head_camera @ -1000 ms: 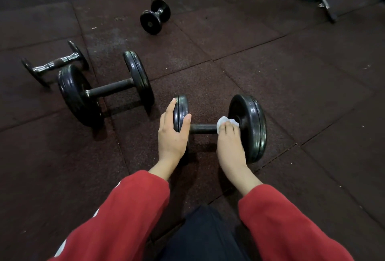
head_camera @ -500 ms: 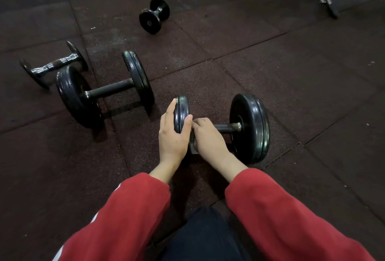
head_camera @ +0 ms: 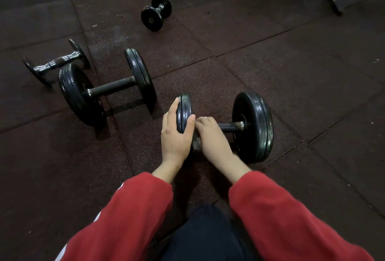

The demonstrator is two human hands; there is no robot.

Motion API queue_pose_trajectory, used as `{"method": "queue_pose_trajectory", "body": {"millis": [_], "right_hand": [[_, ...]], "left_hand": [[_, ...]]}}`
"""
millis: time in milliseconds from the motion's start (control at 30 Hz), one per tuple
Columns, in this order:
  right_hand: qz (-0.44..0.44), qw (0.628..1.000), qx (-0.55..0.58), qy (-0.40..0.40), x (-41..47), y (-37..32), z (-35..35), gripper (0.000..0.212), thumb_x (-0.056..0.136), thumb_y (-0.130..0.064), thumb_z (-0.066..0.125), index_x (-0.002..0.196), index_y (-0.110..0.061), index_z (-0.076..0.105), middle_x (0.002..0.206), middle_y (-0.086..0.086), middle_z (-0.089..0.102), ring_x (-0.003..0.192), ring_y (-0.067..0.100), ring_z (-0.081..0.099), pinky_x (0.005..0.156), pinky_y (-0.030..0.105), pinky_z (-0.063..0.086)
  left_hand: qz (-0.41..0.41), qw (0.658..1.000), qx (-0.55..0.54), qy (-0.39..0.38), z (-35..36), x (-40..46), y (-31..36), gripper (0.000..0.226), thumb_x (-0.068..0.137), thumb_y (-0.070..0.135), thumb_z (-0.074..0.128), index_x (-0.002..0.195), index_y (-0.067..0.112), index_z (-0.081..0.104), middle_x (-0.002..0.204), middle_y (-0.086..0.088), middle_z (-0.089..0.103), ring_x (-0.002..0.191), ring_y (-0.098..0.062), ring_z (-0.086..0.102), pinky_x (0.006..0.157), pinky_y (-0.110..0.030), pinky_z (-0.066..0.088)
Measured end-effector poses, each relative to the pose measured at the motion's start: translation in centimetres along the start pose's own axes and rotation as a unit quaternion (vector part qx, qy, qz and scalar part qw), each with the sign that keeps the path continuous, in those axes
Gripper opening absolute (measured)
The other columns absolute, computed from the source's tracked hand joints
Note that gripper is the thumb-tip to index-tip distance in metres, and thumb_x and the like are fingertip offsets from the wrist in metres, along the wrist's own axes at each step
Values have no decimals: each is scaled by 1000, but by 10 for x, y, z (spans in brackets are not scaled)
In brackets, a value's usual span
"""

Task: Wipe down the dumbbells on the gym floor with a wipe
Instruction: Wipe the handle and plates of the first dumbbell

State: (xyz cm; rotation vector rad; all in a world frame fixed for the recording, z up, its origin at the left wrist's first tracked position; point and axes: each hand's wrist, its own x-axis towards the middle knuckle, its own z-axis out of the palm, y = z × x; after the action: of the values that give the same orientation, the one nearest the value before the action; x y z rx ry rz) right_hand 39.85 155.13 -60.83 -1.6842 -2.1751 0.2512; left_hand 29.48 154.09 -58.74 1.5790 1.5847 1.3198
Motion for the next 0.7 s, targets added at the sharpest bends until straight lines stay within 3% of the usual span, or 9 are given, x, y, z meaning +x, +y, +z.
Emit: {"method": "queue_pose_trajectory", "body": {"millis": [100, 200, 333, 467, 567, 700], "right_hand": [[-35, 997, -25, 63, -26, -2, 17, 35, 78, -5, 51, 107, 5, 67, 108, 17, 66, 109, 29, 49, 101, 33, 40], [-76, 994, -62, 41, -39, 10, 20, 41, 79, -7, 41, 108, 9, 65, 112, 21, 66, 110, 27, 42, 88, 37, 54], [-34, 997, -51, 50, -58, 30, 14, 46, 79, -4, 38, 124, 4, 44, 125, 18, 43, 113, 29, 42, 89, 38, 51], [7, 997, -28, 77, -56, 26, 8, 49, 76, -1, 34, 124, 5, 43, 124, 18, 38, 113, 31, 40, 90, 42, 50], [-17, 998, -43, 38, -37, 13, 6, 51, 73, 0, 39, 122, 8, 50, 122, 22, 47, 113, 37, 48, 91, 44, 48], [-12, 995, -100, -28, -24, 3, -3, 43, 73, -8, 43, 106, 5, 67, 101, 15, 68, 95, 31, 66, 77, 32, 58]], "left_hand": [[1, 1000, -4, 2, 0, 0, 0, 71, 77, 54, 41, 139, 19, 40, 122, 13, 40, 107, 20, 30, 86, 11, 17], [-1, 1000, -2, 0, 1, 0, 0, 70, 78, 53, 41, 139, 18, 39, 123, 14, 40, 108, 20, 29, 87, 11, 16], [-7, 1000, 7, 1, 1, -1, 0, 61, 83, 41, 48, 139, 19, 39, 121, 14, 39, 106, 20, 29, 84, 12, 16], [-11, 1000, 4, 4, 2, 1, 2, 61, 82, 42, 48, 139, 20, 40, 121, 15, 40, 107, 16, 32, 84, 12, 16], [-5, 1000, -1, 6, 1, 0, 2, 67, 79, 50, 46, 139, 18, 40, 122, 15, 39, 108, 18, 31, 85, 12, 16], [-9, 1000, 0, -1, 2, 0, 0, 61, 83, 39, 50, 139, 19, 39, 123, 14, 39, 106, 22, 28, 84, 12, 16]]}}
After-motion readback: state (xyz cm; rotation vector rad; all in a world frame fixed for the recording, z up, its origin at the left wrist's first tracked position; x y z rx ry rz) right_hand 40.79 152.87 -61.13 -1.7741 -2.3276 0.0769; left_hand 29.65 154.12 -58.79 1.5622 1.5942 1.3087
